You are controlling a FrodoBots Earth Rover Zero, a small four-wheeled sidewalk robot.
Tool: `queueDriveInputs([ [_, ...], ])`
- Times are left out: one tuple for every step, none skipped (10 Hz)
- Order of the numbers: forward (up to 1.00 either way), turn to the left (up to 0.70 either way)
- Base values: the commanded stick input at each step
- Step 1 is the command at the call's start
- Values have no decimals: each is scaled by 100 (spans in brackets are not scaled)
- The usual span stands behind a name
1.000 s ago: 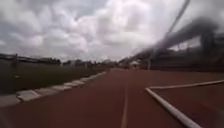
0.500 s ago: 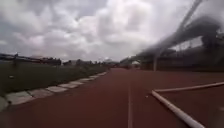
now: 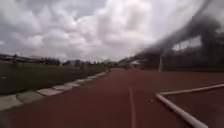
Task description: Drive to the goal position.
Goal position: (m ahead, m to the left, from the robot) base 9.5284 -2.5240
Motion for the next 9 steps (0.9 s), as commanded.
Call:
queueDriveInputs([
  [70,0],
  [70,0],
  [70,0],
  [70,0],
  [70,0],
  [70,0],
  [70,0],
  [70,0],
  [70,0],
])
